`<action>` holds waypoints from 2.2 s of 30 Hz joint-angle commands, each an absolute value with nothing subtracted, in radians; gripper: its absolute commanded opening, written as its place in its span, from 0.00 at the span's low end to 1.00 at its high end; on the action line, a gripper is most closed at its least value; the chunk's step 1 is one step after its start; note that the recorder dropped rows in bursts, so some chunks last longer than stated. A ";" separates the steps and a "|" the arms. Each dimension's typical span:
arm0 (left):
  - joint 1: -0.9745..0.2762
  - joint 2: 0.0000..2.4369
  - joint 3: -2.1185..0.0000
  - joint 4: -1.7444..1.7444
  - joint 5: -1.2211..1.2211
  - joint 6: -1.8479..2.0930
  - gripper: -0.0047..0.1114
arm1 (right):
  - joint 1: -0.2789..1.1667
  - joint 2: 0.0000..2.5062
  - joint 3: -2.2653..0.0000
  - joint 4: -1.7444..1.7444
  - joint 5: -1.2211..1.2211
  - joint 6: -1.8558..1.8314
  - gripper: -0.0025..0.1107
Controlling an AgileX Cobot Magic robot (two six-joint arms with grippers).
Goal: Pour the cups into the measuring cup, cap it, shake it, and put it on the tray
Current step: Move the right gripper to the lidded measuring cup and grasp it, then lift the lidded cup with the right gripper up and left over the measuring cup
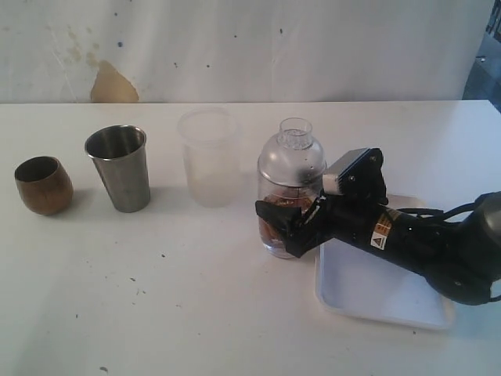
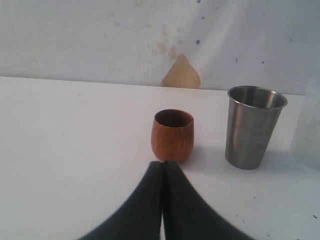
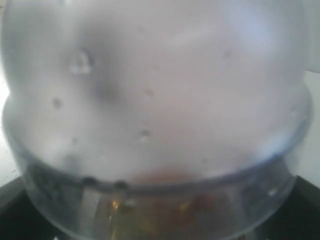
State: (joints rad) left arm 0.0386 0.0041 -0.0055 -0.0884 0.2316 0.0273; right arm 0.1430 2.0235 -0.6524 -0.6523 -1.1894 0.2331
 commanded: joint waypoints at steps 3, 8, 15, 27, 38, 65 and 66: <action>0.039 0.000 0.000 -0.093 0.226 0.027 0.04 | 0.145 2.025 -0.657 -0.631 -1.217 0.205 0.03; 0.039 0.000 0.000 -0.093 0.226 0.027 0.04 | 0.145 2.004 -0.733 -0.631 -1.221 0.198 0.02; 0.039 0.000 0.000 -0.093 0.226 0.027 0.04 | 0.145 1.917 -0.953 -0.631 -0.875 0.214 0.02; 0.039 0.000 0.000 -0.093 0.226 0.027 0.04 | 0.145 1.994 -1.350 -0.729 -0.500 0.177 0.02; 0.039 0.000 0.000 -0.093 0.226 0.027 0.04 | 0.151 2.086 -1.511 -0.882 -0.402 0.125 0.02; 0.039 0.000 0.000 -0.093 0.226 0.027 0.04 | 0.228 2.109 -1.630 -0.924 -0.118 -0.078 0.02; 0.039 0.000 0.000 -0.093 0.226 0.027 0.04 | 0.228 2.109 -1.629 -0.924 -0.115 -0.078 0.02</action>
